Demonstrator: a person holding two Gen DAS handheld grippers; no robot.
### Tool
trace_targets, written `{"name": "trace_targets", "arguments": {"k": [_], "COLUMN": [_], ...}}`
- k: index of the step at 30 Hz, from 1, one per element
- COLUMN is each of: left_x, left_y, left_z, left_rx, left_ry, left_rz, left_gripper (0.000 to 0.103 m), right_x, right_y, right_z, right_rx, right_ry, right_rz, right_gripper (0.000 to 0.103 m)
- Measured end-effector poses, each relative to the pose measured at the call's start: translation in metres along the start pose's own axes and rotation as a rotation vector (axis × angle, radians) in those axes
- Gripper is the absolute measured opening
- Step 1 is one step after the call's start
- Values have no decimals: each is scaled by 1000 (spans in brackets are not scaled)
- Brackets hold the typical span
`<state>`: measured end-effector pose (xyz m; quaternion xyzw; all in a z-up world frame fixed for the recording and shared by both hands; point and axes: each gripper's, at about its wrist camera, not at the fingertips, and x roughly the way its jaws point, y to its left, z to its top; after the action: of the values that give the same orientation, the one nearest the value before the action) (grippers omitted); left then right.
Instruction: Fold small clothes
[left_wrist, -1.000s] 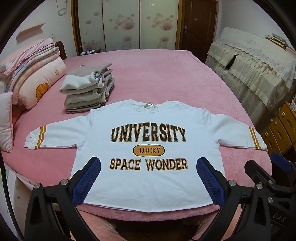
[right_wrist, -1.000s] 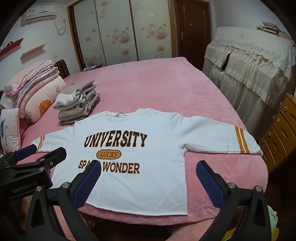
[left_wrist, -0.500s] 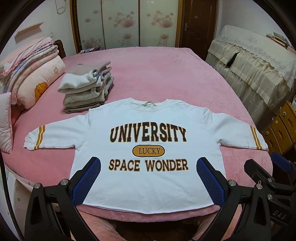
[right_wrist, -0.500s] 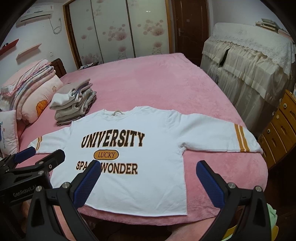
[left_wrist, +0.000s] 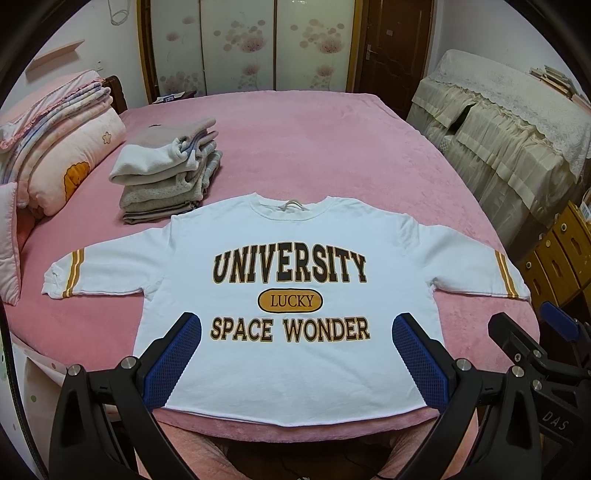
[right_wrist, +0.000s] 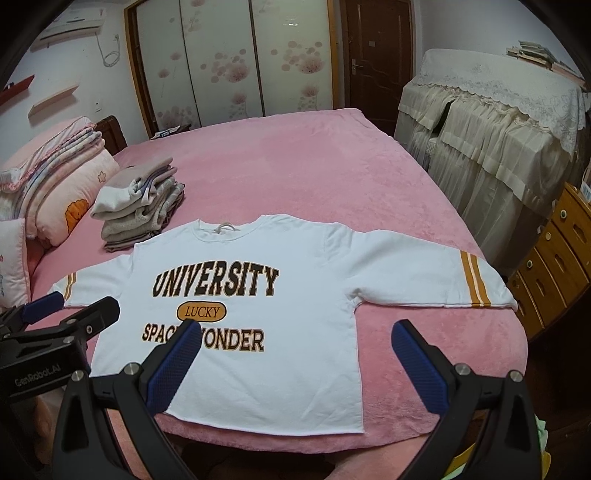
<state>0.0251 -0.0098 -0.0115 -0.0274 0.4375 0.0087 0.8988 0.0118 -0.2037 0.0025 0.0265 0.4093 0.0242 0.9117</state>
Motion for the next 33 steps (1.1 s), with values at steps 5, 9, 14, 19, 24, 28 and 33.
{"name": "trace_targets", "arguments": {"k": [5, 9, 14, 19, 24, 28, 33], "left_x": [2, 2, 2, 0, 0, 1, 0], "left_y": [-4, -5, -6, -9, -11, -13, -17], "left_z": [-2, -2, -2, -5, -6, -8, -10], "left_rx": [4, 7, 16, 26, 24, 28, 29], "left_ry": [13, 13, 7, 2, 14, 21, 28], "left_rz": [-11, -7, -6, -2, -21, -19, -20], "left_gripper": [103, 103, 103, 103, 103, 103, 103], "right_x": [1, 2, 1, 2, 3, 0, -1], "right_y": [-2, -5, -11, -15, -19, -17, -17], "right_z": [0, -2, -5, -6, -8, -9, -11], "right_rx": [9, 20, 41, 60, 66, 49, 41], "right_ry": [7, 14, 9, 9, 13, 4, 5], "right_rz": [21, 45, 49, 48, 53, 52, 66], "right_gripper": [103, 103, 103, 103, 103, 103, 103]}}
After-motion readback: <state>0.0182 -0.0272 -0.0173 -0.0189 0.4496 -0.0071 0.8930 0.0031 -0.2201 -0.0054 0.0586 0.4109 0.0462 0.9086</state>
